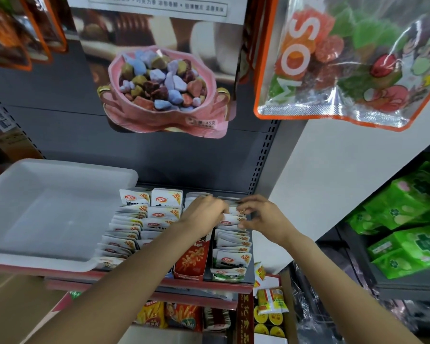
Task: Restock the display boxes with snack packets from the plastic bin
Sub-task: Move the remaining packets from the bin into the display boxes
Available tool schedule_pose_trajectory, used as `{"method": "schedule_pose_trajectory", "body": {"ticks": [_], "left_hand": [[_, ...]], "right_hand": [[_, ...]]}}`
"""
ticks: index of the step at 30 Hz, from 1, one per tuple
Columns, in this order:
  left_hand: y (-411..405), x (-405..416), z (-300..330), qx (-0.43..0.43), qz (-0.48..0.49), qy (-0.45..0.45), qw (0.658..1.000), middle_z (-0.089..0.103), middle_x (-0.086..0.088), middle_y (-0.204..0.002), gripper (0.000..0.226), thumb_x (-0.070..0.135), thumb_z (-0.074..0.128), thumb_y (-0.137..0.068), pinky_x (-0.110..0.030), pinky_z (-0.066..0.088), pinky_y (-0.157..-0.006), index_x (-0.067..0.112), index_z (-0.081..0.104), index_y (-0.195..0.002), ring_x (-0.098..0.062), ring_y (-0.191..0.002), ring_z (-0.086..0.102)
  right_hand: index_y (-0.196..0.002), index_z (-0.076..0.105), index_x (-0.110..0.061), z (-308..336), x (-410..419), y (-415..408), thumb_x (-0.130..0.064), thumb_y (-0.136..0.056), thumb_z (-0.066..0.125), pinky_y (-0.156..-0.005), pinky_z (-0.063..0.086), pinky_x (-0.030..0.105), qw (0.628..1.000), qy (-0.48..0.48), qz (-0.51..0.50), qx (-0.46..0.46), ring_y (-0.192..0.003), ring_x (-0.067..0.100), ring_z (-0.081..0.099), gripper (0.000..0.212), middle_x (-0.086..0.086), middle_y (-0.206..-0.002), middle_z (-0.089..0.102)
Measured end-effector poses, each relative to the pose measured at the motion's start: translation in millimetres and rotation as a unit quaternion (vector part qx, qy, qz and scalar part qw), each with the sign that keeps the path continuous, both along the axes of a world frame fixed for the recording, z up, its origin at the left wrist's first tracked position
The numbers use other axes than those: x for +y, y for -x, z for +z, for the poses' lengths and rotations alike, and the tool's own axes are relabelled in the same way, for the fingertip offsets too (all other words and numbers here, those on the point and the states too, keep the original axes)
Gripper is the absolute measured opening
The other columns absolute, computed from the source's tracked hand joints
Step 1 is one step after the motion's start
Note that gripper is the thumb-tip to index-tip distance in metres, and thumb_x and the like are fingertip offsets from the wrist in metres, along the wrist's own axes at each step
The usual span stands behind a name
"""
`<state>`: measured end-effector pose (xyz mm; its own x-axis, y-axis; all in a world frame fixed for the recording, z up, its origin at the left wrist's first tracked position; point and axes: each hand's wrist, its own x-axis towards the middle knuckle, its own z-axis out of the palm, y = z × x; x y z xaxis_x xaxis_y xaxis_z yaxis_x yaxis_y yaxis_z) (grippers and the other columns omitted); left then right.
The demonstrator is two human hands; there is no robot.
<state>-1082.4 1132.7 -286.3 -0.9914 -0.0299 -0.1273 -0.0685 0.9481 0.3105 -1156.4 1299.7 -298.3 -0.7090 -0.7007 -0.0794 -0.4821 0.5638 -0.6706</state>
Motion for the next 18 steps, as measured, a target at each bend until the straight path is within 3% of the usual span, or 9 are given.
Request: {"method": "schedule_pose_trajectory", "body": {"ticks": [4,6,8,11,14,18], "left_hand": [[0,3,1,0.026,0.031,-0.022,0.999,0.063,-0.006,-0.108,0.022,0.013,0.050,-0.096,-0.032,0.048,-0.078,0.016,0.063,-0.114,-0.020,-0.096,0.059],[-7,4,4,0.086,0.018,-0.019,0.996,0.063,-0.003,-0.107,0.022,0.014,0.049,-0.096,-0.032,0.048,-0.084,0.016,0.063,-0.113,-0.018,-0.100,0.057],[-14,3,4,0.090,-0.023,0.005,0.996,0.063,-0.003,-0.102,0.019,0.015,0.048,-0.096,-0.033,0.047,-0.083,0.015,0.065,-0.106,-0.019,-0.098,0.057],[-19,1,-2,0.017,-0.040,0.036,0.998,0.064,-0.006,-0.089,0.018,0.008,0.050,-0.090,-0.030,0.043,-0.073,0.014,0.066,-0.086,-0.022,-0.087,0.057],[-7,6,-4,-0.009,-0.039,0.054,0.998,0.054,-0.003,-0.089,0.019,0.008,0.052,-0.090,-0.028,0.033,-0.079,0.019,0.067,-0.086,-0.025,-0.096,0.051],[-4,14,-1,0.034,0.003,0.013,0.999,0.053,-0.004,-0.110,0.026,0.016,0.056,-0.092,-0.027,0.035,-0.090,0.015,0.060,-0.117,-0.023,-0.113,0.047]], "right_hand": [[-0.122,0.060,-0.005,5,-1,4,-0.010,-0.075,0.077,-0.096,0.046,0.023,0.999,-0.028,0.008,-0.035,-0.109,0.015,0.053,0.051,0.001,-0.130,0.043],[-0.126,0.057,-0.005,5,1,4,-0.008,-0.076,0.076,-0.086,0.043,0.008,0.999,-0.034,0.017,-0.039,-0.107,0.011,0.050,0.054,-0.001,-0.130,0.041],[-0.124,0.059,-0.006,3,3,3,-0.011,-0.076,0.076,-0.076,0.041,0.002,0.998,-0.021,0.008,-0.054,-0.102,0.009,0.052,0.051,-0.001,-0.131,0.043],[-0.116,0.065,-0.007,1,3,-1,-0.014,-0.083,0.070,-0.077,0.041,0.004,0.999,0.006,-0.011,-0.052,-0.099,0.008,0.055,0.034,0.000,-0.132,0.048],[-0.107,0.070,-0.008,1,2,-1,-0.012,-0.090,0.061,-0.080,0.037,0.010,1.000,0.003,-0.025,0.006,-0.095,0.008,0.052,0.020,0.002,-0.129,0.054],[-0.101,0.069,-0.008,0,-1,-4,-0.009,-0.086,0.065,-0.073,0.038,0.014,0.998,0.008,-0.059,0.037,-0.082,0.013,0.055,0.015,0.006,-0.111,0.061]]}}
